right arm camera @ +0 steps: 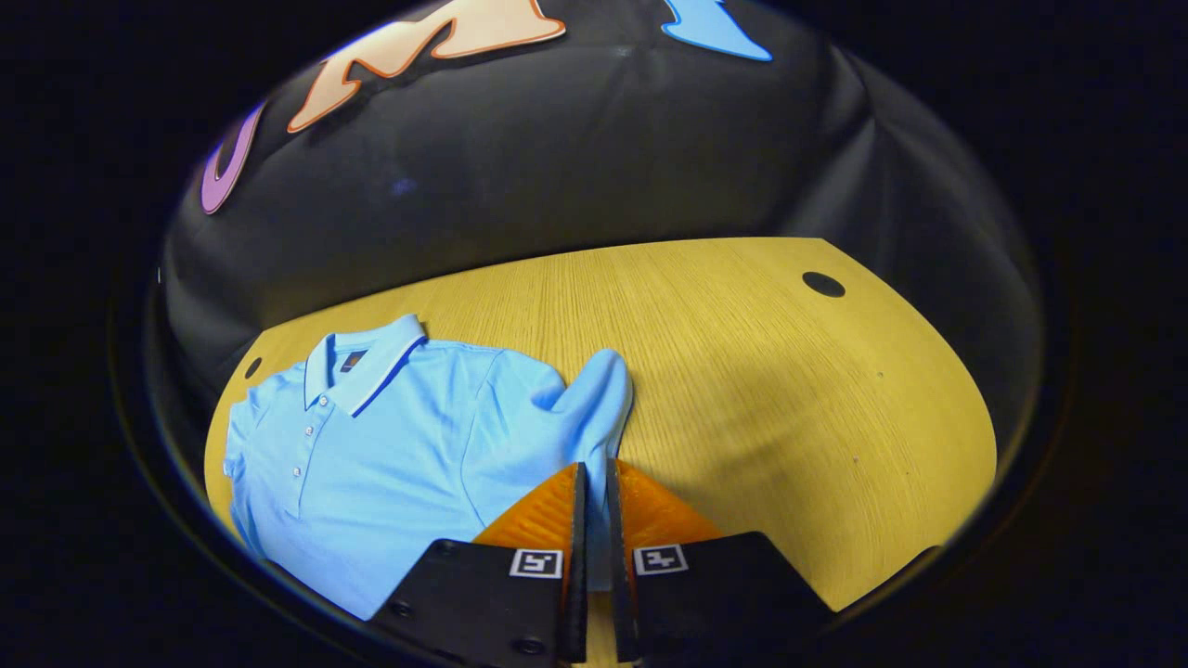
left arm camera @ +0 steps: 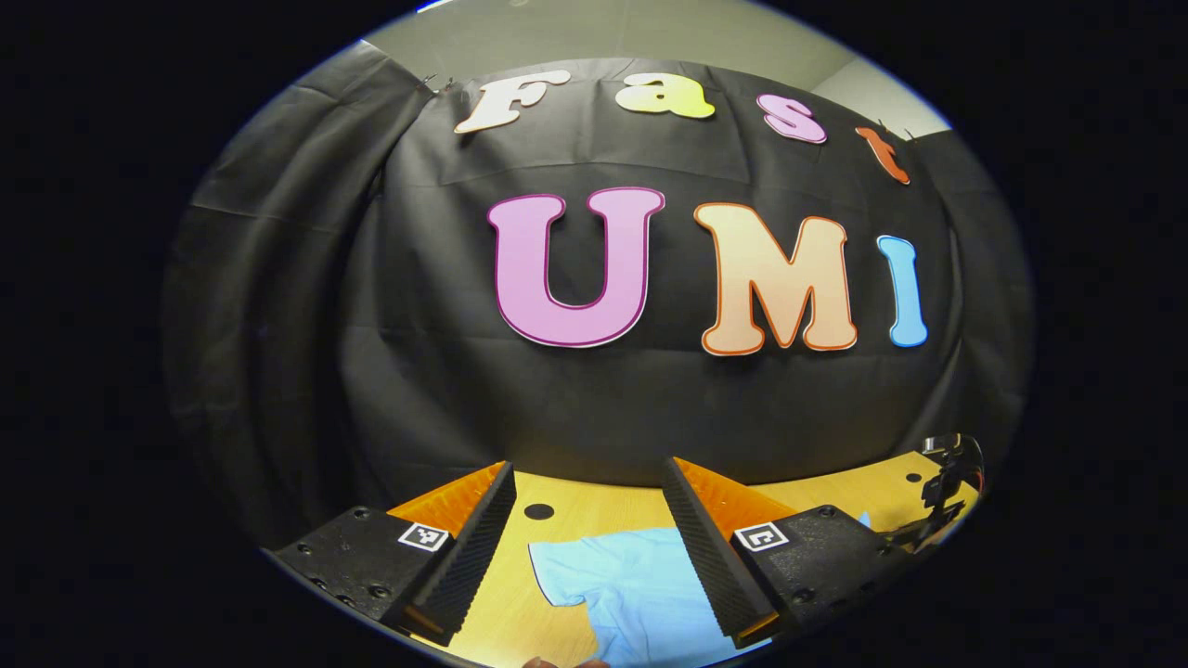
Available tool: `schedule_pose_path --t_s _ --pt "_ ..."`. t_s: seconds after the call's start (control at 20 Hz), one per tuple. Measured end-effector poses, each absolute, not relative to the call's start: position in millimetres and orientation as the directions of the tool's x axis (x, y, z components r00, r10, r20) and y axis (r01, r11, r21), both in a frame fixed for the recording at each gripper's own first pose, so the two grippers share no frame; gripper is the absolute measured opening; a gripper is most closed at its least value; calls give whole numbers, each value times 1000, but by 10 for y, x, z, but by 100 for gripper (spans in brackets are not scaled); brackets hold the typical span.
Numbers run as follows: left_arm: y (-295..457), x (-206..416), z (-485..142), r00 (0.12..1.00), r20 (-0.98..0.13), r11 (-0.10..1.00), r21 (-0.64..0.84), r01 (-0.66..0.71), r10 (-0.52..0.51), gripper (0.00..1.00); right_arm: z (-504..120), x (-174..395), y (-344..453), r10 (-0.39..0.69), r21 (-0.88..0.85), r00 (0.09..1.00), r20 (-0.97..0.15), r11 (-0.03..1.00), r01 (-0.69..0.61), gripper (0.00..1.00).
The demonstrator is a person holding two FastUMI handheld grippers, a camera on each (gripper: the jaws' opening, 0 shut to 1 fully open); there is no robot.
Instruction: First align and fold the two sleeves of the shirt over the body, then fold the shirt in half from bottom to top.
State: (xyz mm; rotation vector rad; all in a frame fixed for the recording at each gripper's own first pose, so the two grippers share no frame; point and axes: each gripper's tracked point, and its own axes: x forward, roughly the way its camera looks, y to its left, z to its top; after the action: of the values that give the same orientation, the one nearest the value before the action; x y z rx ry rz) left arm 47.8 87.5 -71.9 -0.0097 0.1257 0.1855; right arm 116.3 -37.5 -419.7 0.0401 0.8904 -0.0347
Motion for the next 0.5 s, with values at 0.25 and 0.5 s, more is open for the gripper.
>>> schedule_pose_path --t_s 0.25,0.5 --pt "910 511 -824 967 -157 978 -27 -205 198 95 -3996 1245 -157 70 146 647 -759 987 65 13" --pt "1006 437 -889 962 -166 974 -24 -224 218 95 -3598 1296 524 226 328 702 -676 945 11 12"
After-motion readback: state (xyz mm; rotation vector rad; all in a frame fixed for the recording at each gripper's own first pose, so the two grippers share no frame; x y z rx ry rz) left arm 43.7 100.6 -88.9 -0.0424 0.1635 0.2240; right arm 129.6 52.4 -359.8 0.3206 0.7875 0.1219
